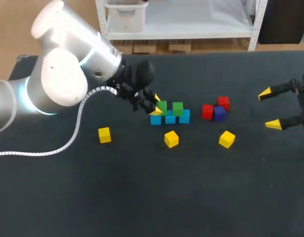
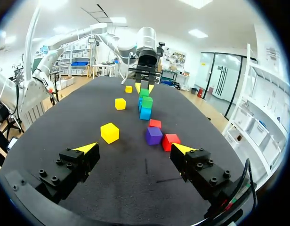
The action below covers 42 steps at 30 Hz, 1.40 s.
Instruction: Place the blue cubes, place green cubes on the blue cubes, place the yellow cubes on the green cubes, then place the red cubes on the yellow cubes, and place purple cube on the red cubes.
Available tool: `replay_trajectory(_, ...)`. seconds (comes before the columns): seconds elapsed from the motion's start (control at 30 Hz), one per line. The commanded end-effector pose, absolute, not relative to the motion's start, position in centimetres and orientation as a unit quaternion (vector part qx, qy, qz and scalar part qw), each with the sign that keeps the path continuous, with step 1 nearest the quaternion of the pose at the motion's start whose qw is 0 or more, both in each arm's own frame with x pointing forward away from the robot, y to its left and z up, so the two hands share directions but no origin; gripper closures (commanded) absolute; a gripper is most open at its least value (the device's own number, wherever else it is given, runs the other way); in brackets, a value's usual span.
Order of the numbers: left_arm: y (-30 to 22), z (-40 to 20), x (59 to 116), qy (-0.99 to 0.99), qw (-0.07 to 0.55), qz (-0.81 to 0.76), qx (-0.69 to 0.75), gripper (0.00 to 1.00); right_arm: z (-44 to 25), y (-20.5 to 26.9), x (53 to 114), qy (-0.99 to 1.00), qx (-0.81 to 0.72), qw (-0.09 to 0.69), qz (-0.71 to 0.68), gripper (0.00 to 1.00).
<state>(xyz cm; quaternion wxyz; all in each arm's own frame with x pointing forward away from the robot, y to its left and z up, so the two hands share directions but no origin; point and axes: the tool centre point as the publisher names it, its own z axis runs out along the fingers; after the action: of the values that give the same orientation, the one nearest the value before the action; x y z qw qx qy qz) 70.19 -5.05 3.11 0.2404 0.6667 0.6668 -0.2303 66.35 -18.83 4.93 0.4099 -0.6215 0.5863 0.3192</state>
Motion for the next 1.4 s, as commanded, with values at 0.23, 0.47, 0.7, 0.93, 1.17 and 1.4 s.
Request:
replay_trajectory(0.23,-5.0,2.91,69.96,0.668,0.236,-0.231,0.667,1.0,4.9,-18.8,66.38,0.586,-0.621,0.41,0.319,0.0)
replay_trajectory(0.47,-5.21,2.68,69.93,0.667,0.234,-0.234,0.667,1.0,4.9,-18.8,66.38,0.586,-0.621,0.41,0.319,0.0)
replay_trajectory(0.7,-5.36,2.48,70.07,0.667,0.231,-0.236,0.668,1.0,4.9,-18.8,66.38,0.586,-0.621,0.41,0.319,0.0)
replay_trajectory(0.93,-5.46,2.42,70.22,0.666,0.229,-0.238,0.668,1.0,4.9,-18.8,66.38,0.586,-0.621,0.41,0.319,0.0)
replay_trajectory(1.17,-5.18,2.3,70.53,0.668,0.225,-0.237,0.669,1.0,4.9,-18.8,66.38,0.586,-0.621,0.41,0.319,0.0)
replay_trajectory(1.4,-5.12,2.2,70.67,0.667,0.223,-0.236,0.67,0.97,4.9,-18.8,66.38,0.586,-0.621,0.41,0.319,0.0)
